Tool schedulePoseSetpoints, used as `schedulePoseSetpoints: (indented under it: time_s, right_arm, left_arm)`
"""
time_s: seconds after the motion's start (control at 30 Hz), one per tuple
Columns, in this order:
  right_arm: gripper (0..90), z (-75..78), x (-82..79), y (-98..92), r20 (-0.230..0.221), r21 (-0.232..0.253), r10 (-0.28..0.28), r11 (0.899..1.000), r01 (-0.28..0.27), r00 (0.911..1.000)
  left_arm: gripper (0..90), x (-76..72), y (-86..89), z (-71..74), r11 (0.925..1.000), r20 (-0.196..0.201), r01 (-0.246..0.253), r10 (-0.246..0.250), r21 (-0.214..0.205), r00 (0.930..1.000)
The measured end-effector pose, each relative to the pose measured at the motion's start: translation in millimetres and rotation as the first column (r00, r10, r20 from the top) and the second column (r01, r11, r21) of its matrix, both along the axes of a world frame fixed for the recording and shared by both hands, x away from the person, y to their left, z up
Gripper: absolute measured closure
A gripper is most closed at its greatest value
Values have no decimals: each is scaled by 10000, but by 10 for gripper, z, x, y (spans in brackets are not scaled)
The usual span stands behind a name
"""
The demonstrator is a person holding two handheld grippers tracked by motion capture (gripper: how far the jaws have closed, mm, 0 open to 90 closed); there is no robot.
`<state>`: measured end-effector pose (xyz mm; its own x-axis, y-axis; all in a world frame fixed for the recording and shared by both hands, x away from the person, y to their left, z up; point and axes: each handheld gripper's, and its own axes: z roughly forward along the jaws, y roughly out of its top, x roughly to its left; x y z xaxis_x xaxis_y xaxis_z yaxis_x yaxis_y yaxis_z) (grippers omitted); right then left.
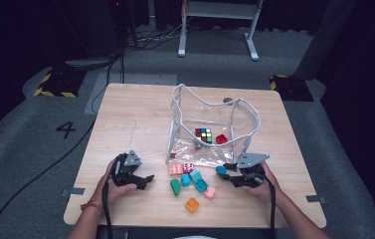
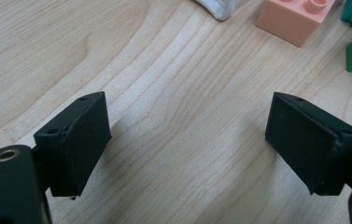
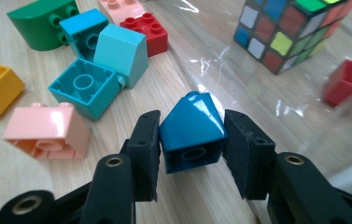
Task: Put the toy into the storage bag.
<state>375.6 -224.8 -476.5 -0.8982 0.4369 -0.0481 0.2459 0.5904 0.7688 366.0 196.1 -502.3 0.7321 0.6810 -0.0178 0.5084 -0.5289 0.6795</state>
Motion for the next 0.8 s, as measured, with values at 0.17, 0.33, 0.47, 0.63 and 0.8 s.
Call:
schedulePoseSetpoints:
  time_s: [0.17,0.33,0.47,0.63,0.8]
  right_arm:
    - [580,101,-28,-201,-17,261,-151,9995,151,9999]
    - [580,170,-81,-442,151,386,-627,9973,621,9979]
    - [580,192,-67,-635,216,453,-1233,9915,1222,9921]
    - [581,266,41,-874,243,988,-1977,9759,1944,9800]
    - [581,390,195,-1008,378,1152,-2463,9638,2406,9685]
  left_arm:
    - [141,-1,0,0,10000,-4,-7,7,3,10000]
    - [141,0,1,1,10000,1,4,-4,13,10000]
    - [141,1,1,0,10000,4,16,-16,6,10000]
    - [141,2,0,0,10000,35,10,-10,8,10000]
    - [141,1,0,0,10000,3,7,-7,6,10000]
